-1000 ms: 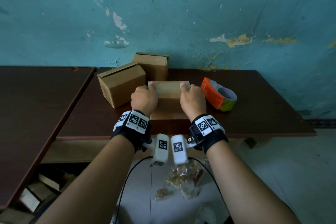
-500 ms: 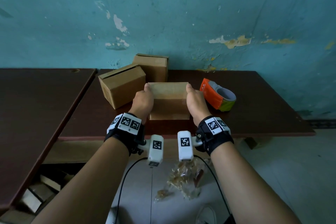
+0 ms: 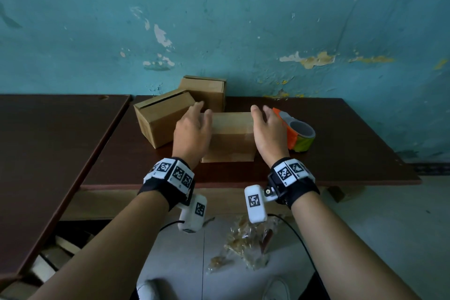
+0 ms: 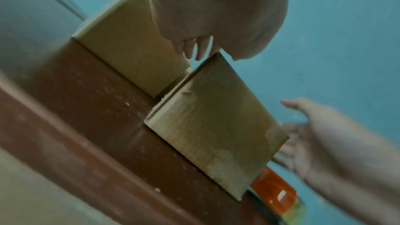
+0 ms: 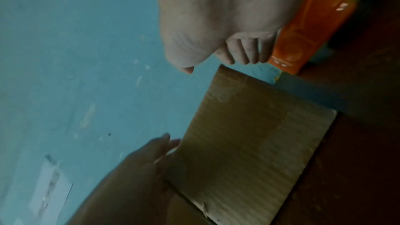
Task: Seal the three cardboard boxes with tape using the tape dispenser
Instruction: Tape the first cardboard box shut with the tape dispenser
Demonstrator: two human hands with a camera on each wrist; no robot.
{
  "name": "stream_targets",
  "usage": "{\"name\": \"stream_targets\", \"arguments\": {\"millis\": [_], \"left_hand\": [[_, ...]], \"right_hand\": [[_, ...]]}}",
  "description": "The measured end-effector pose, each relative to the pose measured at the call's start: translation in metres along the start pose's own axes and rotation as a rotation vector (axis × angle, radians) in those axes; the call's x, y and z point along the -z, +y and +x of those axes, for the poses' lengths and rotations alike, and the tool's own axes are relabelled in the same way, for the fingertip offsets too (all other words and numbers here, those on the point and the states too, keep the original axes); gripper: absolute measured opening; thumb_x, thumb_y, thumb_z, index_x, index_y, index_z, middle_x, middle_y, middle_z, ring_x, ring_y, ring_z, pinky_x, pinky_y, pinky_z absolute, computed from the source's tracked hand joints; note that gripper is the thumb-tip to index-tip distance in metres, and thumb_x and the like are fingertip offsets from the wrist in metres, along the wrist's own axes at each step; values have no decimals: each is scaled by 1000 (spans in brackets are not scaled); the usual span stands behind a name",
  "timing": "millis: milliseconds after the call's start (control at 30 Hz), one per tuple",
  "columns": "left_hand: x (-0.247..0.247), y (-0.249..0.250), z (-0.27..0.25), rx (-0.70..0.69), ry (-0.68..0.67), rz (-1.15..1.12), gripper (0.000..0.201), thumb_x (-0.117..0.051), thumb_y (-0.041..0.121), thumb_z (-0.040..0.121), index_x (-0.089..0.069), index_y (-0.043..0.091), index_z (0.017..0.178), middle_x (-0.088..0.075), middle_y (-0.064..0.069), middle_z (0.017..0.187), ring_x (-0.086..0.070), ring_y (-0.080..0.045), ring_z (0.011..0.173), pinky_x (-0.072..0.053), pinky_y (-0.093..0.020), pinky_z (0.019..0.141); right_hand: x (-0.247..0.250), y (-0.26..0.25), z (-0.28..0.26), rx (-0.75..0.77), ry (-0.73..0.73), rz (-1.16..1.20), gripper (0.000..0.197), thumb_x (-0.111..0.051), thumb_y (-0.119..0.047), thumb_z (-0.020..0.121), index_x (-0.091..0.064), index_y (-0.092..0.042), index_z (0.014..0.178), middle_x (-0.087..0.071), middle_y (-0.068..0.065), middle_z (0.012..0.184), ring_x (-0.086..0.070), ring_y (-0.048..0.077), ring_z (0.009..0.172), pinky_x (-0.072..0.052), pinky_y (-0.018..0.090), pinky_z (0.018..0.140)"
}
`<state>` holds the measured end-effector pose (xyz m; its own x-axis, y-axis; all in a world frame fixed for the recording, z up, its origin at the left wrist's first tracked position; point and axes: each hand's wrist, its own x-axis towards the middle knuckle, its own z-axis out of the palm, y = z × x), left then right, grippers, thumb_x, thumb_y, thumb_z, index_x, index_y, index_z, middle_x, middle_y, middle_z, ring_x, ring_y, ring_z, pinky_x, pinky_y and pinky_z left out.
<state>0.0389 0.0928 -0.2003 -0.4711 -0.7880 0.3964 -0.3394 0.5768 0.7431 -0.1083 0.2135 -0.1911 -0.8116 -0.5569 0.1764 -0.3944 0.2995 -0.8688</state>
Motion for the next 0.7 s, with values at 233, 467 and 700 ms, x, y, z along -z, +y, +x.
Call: {"name": "stream_targets", "arguments": {"millis": [233, 467, 700], "left_hand": [[-11, -11, 0, -570, -248, 396, 64, -39, 42, 108, -39, 7, 162, -40, -17, 166, -29, -30, 159, -21, -49, 132], [-1, -19, 0, -639, -283, 486, 72, -32, 51, 107, -42, 3, 159, -43, -21, 163, -37, -32, 155, -23, -46, 131], [7, -16, -8, -505, -264, 440, 69, -47, 49, 107, -49, -1, 154, -47, -23, 160, -39, -35, 154, -30, -45, 128]], "right_hand": [[-4, -5, -2, 647, -304, -371, 53, -47, -15, 108, -42, -9, 161, -38, 6, 168, -19, 15, 161, -10, 27, 130], [3, 13, 0, 800, -329, -714, 72, -42, -39, 102, -30, -7, 165, -30, 11, 172, -22, 17, 161, -12, 33, 133], [7, 6, -8, 711, -276, -669, 73, -57, -44, 105, -34, -7, 164, -31, 10, 171, -23, 18, 161, -6, 22, 126]]}}
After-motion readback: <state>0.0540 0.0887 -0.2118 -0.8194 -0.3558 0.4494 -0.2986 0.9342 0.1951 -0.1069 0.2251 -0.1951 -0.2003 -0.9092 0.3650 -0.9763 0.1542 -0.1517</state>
